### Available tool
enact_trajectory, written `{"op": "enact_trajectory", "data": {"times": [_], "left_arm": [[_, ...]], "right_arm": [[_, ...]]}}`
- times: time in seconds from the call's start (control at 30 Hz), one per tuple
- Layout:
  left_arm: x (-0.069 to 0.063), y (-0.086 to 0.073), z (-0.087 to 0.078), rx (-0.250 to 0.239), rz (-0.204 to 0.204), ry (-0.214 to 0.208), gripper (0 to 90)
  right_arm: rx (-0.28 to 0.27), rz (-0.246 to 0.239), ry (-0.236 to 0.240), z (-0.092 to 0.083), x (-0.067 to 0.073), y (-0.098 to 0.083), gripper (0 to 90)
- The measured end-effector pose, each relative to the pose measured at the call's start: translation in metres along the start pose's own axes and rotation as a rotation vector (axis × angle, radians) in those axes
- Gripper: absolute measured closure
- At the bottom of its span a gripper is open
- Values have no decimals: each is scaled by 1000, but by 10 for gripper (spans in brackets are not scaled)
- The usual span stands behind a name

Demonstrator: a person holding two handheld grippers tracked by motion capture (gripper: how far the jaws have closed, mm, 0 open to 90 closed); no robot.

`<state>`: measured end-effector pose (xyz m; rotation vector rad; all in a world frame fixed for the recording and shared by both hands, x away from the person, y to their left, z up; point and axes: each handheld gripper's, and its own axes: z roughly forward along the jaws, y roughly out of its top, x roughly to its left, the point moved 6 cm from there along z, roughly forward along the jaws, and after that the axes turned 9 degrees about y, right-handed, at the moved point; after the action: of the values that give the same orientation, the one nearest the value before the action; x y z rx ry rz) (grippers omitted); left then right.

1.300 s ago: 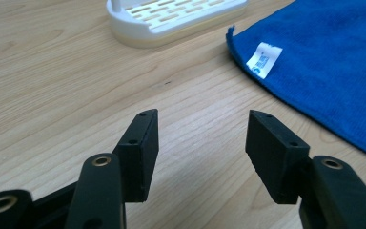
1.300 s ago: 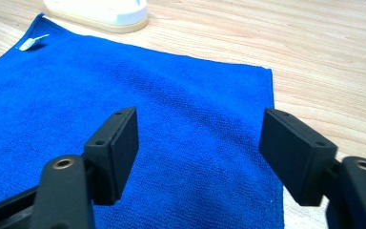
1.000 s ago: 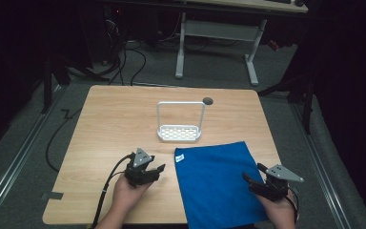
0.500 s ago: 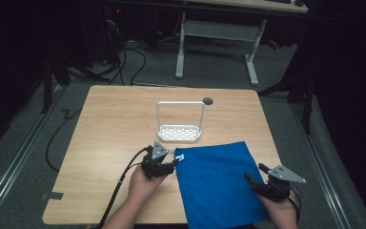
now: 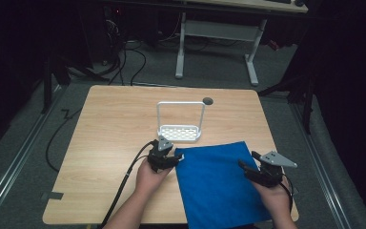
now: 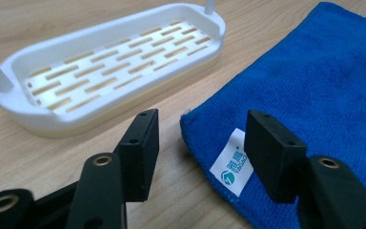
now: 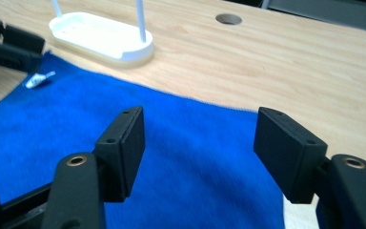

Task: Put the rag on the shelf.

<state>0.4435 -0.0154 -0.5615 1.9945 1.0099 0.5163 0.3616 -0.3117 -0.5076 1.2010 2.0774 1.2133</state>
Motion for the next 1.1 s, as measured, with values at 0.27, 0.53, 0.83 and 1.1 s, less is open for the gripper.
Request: {"op": "enact_trajectory", "data": {"times": [0.27,0.53,0.83,1.1], "left_arm": [[5,-1,2,3,-59,-4,535],[6,-2,6,41,-83,-12,590],[3,-3,12,94,-72,-34,677],[1,-3,13,105,-55,-42,812]], "right_arm": [[29,-36,-16,17,2,30,364],[59,12,-52,27,-24,34,391],[125,67,-83,52,-56,16,476],[182,143,-80,77,-74,-1,521]]}}
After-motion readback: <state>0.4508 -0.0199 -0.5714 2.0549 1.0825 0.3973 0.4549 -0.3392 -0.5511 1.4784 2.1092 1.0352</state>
